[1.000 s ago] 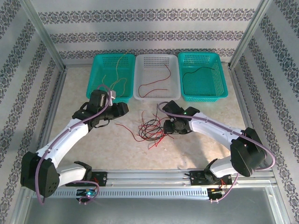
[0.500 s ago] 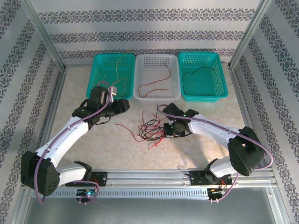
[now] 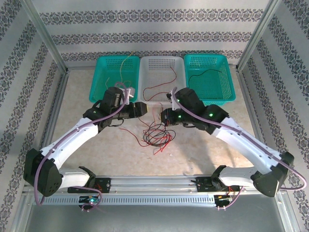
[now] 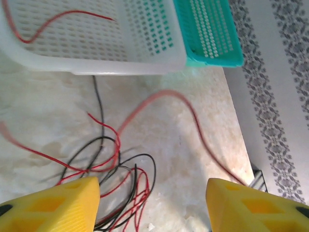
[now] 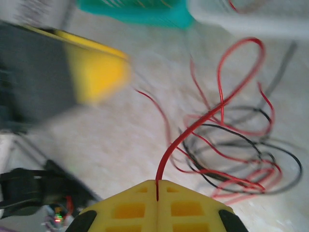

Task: Untangle the cables

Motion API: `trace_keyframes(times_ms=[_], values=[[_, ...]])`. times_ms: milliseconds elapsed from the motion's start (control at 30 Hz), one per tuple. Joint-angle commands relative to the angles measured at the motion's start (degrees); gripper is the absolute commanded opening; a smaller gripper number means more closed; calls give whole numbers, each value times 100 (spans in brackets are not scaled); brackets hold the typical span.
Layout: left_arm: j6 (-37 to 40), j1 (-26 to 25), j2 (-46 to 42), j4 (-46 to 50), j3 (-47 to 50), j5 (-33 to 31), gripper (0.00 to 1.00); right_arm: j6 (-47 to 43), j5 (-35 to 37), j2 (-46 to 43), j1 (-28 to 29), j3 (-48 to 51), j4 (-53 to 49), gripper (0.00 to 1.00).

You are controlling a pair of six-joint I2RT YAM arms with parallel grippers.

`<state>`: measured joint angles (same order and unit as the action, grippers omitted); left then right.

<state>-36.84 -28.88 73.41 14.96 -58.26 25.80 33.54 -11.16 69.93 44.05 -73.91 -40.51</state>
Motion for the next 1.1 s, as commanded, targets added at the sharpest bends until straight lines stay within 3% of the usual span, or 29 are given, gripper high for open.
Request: trace_keyframes(times_ms=[0,200,367,433,767,900,1000,1067], values=[[315,-234,107,-382,-286,-4,63,-422,-112,-102,121,-541,-217,0],[498,-366,186,-722,-396,-294,70,-513,-462,-242,193,-1255,12,0],[478,-407,261,-1004,-397,-231,68,-507,-537,-268,200,-1600,144,0],[467,-433,293,-1085,-411,-164,61,-529,-554,-274,202,-1691,175,0],[474,-451,87,-1203,-349,-31,3,-595,0,-453,-89,-1680,192,0],[609,-453,-17,-1101,-329,32,0,-408,493,-782,-657,-1375,185,0],[669,-445,-103,-1021,-277,125,0,-52,808,-1209,-1419,-1009,182,0],[663,-435,-154,-1088,-190,298,0,150,630,-1494,-1967,-755,294,0]])
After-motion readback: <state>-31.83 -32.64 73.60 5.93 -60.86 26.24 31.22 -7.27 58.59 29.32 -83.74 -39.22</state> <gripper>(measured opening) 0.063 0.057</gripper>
